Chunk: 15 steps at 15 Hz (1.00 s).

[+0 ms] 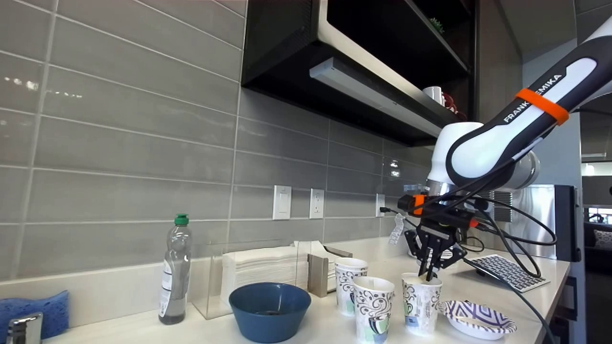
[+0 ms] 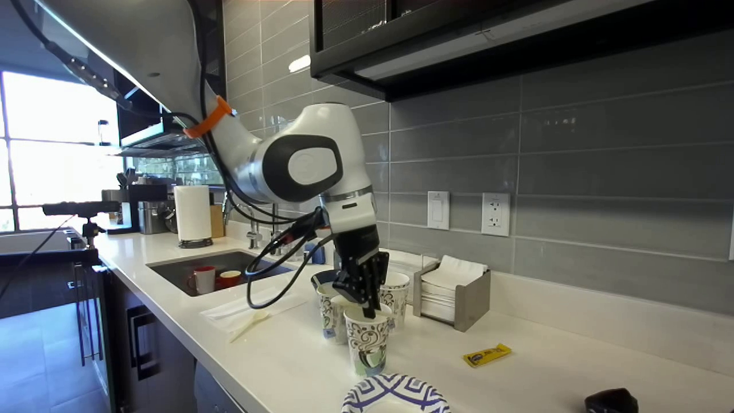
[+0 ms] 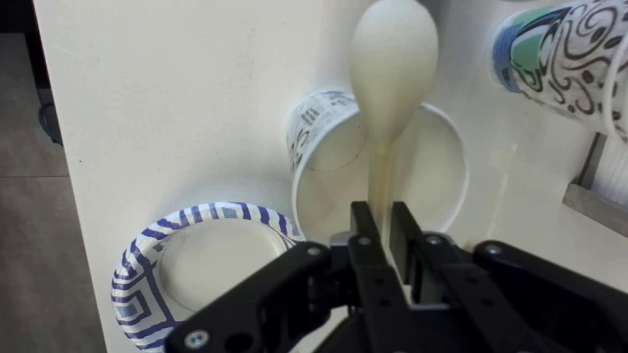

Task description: Put the plastic spoons on the paper cups inside the paper cup they were on

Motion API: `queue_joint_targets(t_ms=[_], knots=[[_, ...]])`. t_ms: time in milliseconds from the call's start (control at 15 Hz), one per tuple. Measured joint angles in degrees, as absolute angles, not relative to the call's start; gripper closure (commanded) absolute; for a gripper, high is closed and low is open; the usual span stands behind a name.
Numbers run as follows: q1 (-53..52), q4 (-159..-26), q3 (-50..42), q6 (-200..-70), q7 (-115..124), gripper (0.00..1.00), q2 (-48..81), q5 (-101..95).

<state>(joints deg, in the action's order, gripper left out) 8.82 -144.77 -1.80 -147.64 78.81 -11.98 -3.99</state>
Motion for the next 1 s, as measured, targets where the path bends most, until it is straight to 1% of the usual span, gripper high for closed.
queue_joint_targets(t_ms=[333, 733, 1000], knots=[[9.86, -144.13, 1.49, -144.33, 86.37, 0.97, -15.01, -10.99], [11.24, -141.49, 6.91, -130.75, 98.99, 0.97, -19.68, -21.85], [11.01, -139.03, 9.08, -122.83, 102.91, 0.97, -20.16, -26.21]])
